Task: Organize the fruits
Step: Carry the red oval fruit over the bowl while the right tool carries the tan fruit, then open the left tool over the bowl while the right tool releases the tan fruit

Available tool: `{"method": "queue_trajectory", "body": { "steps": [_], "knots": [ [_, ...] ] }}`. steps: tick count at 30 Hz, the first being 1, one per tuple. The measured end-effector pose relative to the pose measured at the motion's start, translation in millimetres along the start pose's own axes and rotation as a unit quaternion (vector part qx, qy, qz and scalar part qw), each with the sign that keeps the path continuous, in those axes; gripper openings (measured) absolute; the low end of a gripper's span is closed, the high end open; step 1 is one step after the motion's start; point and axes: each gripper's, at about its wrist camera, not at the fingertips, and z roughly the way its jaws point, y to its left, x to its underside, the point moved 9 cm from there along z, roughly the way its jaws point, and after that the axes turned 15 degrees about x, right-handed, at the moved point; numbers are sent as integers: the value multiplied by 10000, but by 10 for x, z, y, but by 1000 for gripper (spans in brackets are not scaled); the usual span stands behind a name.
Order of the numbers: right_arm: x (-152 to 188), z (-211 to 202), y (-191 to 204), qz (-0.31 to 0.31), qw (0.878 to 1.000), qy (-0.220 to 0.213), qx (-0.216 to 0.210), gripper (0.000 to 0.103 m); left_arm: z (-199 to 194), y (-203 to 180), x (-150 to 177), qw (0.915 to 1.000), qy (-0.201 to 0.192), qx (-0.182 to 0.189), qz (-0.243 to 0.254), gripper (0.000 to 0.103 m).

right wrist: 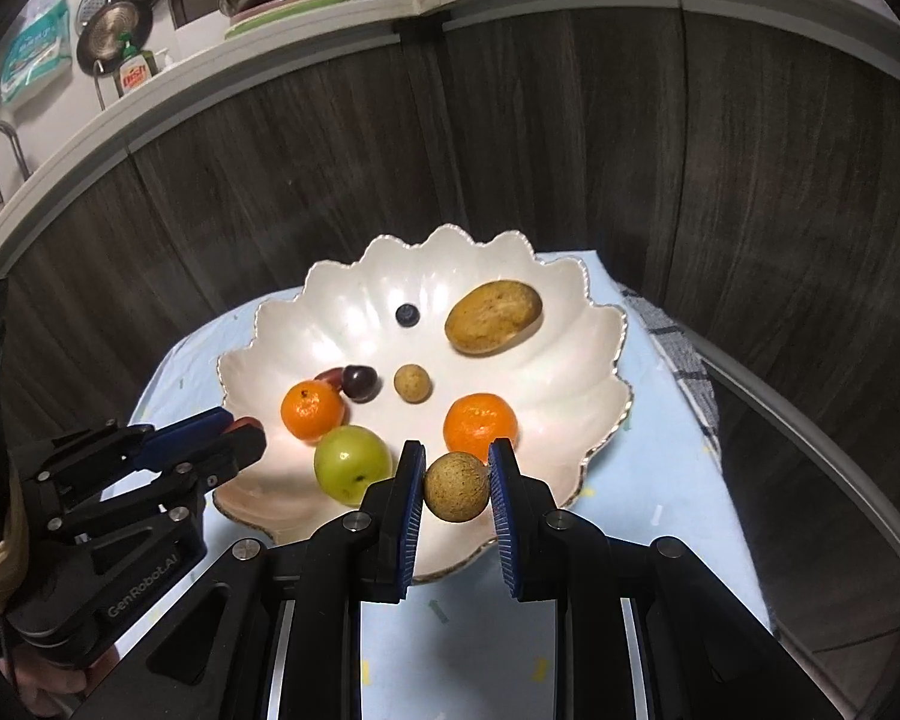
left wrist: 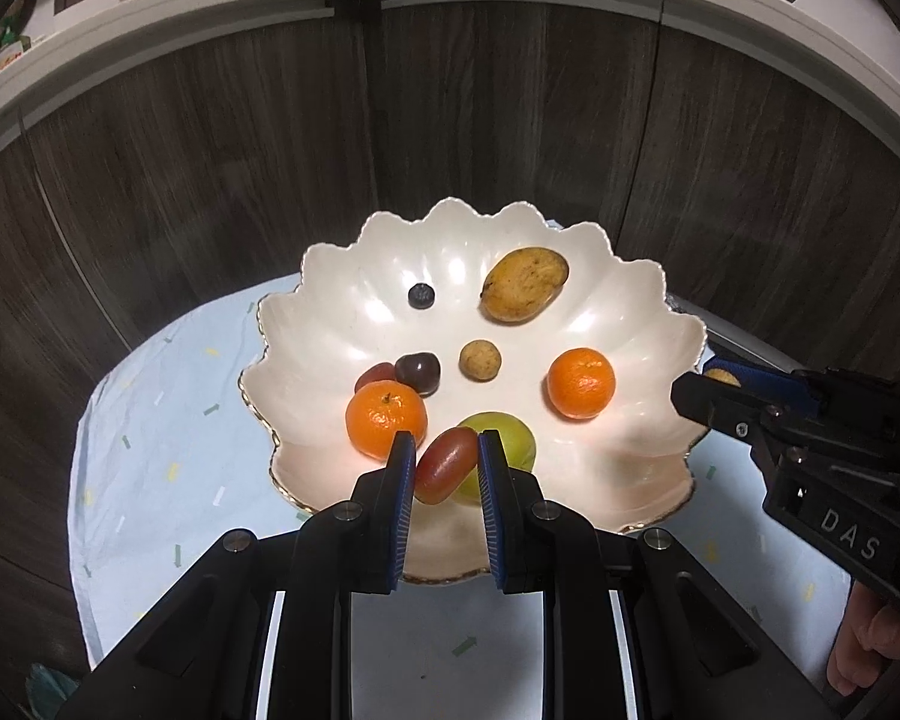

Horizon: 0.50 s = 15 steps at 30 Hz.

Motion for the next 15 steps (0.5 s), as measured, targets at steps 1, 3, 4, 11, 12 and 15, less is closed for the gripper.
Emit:
{"method": "queue_trajectory", "body": {
  "steps": [1,3,4,11,12,15],
  "knots": [
    [12,22,12,-10,10000,32,-9,23,19,10,5,10000,17,-12,-12,22],
    [33,65,37,-41,10000,86,-23,23,56,40,17,10000,60,-18,-28,22],
    [44,85,52,-62,9999,120,-40,23,69,51,23,10000,74,-19,-38,22],
    [74,180,83,-137,9994,302,-86,28,87,103,25,9999,27,-105,-121,42],
    [68,174,71,-127,9995,291,-62,35,86,109,25,9999,29,-115,-120,43],
    [43,161,31,-106,9997,230,47,51,76,132,21,9997,50,-167,-162,51]
  ]
}}
